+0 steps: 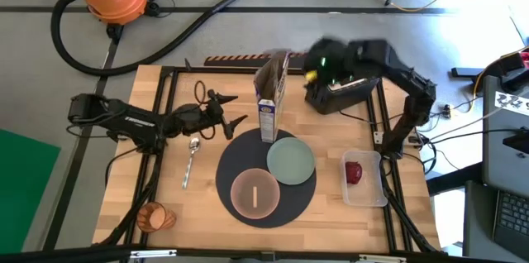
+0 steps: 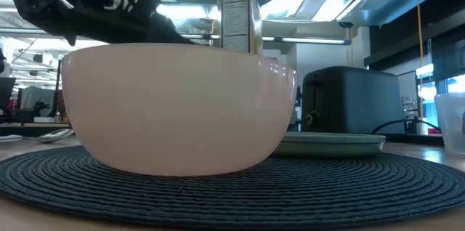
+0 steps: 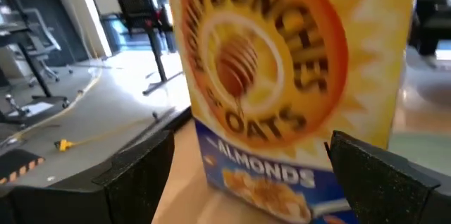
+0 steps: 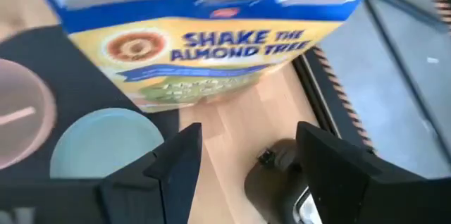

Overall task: Arrange a breakfast setting
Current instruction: Pour the cereal from the yellow cereal box into the pink bowl

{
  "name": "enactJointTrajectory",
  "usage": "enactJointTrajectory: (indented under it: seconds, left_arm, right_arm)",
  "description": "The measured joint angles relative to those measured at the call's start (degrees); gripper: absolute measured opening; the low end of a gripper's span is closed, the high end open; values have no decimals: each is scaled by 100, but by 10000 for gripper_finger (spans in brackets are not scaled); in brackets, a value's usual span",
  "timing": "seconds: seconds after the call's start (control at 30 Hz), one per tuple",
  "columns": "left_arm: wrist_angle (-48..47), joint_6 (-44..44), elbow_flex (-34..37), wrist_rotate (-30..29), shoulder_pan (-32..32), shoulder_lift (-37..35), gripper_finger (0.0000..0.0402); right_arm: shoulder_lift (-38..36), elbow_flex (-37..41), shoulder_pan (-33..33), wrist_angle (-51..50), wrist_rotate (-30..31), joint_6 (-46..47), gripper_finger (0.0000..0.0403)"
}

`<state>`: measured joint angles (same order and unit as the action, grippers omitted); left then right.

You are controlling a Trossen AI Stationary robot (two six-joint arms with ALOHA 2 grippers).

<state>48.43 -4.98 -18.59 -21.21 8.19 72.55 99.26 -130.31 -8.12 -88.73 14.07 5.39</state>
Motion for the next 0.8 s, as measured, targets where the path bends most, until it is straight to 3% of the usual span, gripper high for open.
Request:
enactJointTrajectory:
  seconds: [0.2,0.4,0.47,0.53,0.67,0.8]
  left_arm:
    - [-25,127,2,317,-191,229,365]
    - [-22,-22,2,170,-557,236,365]
    - [-15,-54,2,31,-604,236,365]
    - [12,-56,2,-26,-608,236,365]
    - [10,-59,4,-161,-553,236,365]
    - [64,-17,9,-375,-444,395,365]
  right_arm:
    - [-261,1186,1730,90,1762,1686,221]
    - [-453,3261,3052,894,3846,3905,221]
    - [-451,4021,3272,1526,4245,4510,221]
    - [-450,4719,3369,2480,4249,5003,221]
    - [-439,5519,3233,4315,3934,4940,221]
    - [-411,6054,3201,6160,4790,4089,221]
